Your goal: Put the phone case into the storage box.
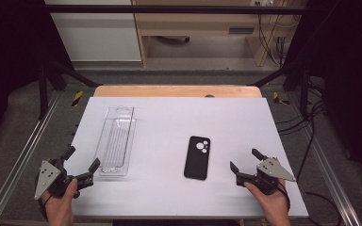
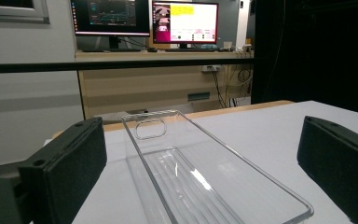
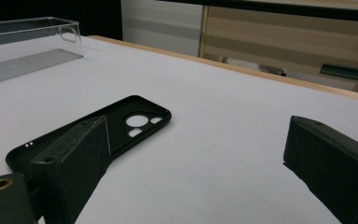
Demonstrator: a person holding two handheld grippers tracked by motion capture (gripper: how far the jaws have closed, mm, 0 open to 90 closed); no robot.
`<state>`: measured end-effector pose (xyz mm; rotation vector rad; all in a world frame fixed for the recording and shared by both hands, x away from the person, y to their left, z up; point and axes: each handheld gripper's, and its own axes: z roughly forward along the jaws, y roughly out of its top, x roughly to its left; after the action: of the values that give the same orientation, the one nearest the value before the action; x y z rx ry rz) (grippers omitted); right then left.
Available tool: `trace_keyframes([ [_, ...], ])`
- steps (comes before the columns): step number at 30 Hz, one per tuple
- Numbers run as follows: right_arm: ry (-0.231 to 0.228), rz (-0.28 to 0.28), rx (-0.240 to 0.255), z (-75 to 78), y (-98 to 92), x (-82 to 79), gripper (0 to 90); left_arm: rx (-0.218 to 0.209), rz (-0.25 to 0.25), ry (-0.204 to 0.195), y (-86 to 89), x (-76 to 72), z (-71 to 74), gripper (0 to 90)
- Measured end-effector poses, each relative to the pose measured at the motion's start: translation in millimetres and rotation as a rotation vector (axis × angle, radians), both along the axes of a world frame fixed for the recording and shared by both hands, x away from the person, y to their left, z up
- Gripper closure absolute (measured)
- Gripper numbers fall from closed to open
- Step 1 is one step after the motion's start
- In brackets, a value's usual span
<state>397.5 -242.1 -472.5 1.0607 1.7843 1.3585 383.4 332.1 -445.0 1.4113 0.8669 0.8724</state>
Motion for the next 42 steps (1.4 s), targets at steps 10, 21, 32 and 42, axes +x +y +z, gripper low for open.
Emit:
trace_keyframes([
  [10, 0.020, 0.023, -0.029, 10.7, 15.9, 2.6, 11.9, 0.008, 0.004, 0.004, 0.1, -0.6, -0.4, 0.9],
  [21, 0.046, 0.034, -0.075, 33.2, 34.4, 13.9, 16.0, 0.013, 0.009, 0.007, 1.0, -2.5, -0.5, 0.9],
  [32, 0.068, 0.033, -0.133, 55.3, 49.8, 28.0, 19.5, 0.007, 0.010, 0.009, 1.1, -2.4, -0.7, 0.9],
  [42, 0.125, 0.058, -0.201, 66.3, 66.1, 43.1, 21.5, 0.000, 0.009, 0.009, 1.9, -2.3, -1.0, 0.9],
])
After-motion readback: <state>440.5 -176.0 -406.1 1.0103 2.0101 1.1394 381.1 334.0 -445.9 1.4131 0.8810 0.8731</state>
